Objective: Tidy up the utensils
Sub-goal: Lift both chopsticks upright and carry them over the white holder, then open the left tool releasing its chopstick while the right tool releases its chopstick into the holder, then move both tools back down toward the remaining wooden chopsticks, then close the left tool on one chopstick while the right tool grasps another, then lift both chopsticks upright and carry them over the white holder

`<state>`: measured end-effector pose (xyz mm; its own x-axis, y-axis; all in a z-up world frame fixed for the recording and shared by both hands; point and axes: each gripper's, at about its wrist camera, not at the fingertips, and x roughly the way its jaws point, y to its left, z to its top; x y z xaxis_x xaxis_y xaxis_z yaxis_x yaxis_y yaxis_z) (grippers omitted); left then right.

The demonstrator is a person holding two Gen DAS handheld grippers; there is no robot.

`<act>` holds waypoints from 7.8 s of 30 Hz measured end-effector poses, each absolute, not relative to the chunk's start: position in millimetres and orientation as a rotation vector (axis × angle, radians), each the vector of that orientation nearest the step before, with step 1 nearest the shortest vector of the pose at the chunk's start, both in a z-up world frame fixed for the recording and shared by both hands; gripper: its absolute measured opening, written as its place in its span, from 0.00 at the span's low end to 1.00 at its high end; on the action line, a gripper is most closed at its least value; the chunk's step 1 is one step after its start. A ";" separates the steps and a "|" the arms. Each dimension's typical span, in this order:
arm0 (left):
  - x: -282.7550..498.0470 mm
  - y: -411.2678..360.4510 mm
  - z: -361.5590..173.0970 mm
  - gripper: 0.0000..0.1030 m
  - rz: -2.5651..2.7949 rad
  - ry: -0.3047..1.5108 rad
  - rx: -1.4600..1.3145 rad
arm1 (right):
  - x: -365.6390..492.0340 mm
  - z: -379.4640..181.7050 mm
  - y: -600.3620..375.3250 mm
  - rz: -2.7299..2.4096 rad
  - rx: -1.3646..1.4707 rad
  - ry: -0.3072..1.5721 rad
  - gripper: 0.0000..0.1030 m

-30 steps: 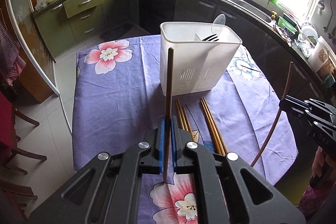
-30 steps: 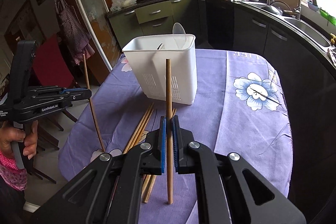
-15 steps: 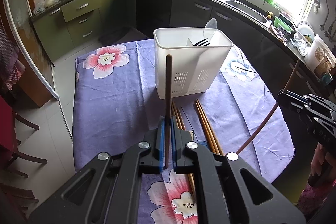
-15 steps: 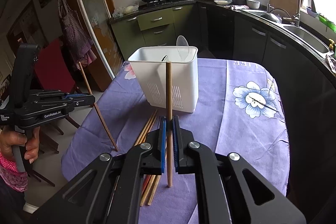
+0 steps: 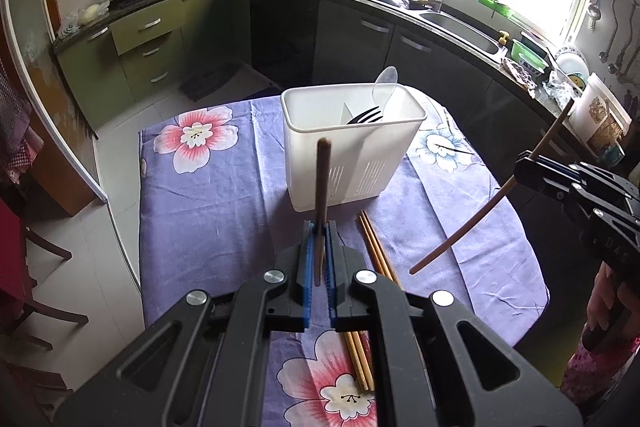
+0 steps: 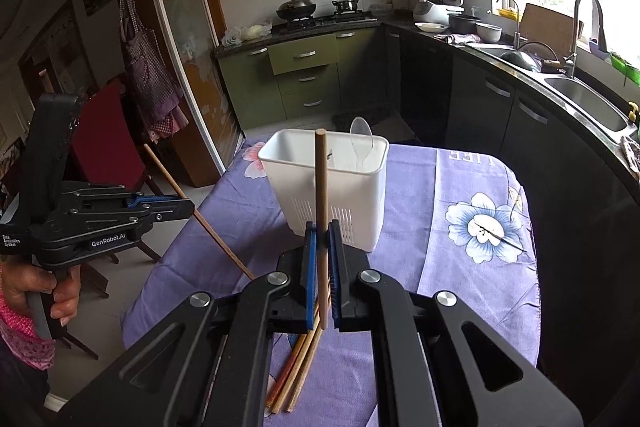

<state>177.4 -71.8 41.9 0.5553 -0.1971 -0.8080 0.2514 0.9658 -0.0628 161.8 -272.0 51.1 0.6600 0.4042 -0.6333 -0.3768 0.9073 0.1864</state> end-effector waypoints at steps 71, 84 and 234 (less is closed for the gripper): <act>204.2 -89.5 -52.0 0.20 -0.241 1.123 0.051 | 194.3 -59.6 -290.5 0.364 0.059 0.854 0.26; 216.1 -100.5 -109.3 0.20 -0.187 1.206 0.079 | 206.6 -110.0 -294.0 0.356 0.114 0.921 0.26; 197.7 -63.5 -31.3 0.06 -0.193 1.057 0.067 | 175.6 -22.4 -277.4 0.382 0.057 0.778 0.06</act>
<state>197.7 -63.5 -31.3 0.4765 -0.1258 -0.8701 0.1904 0.9810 -0.0376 175.6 -277.4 -22.4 0.6475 0.3569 -0.6734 -0.3153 0.9299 0.1896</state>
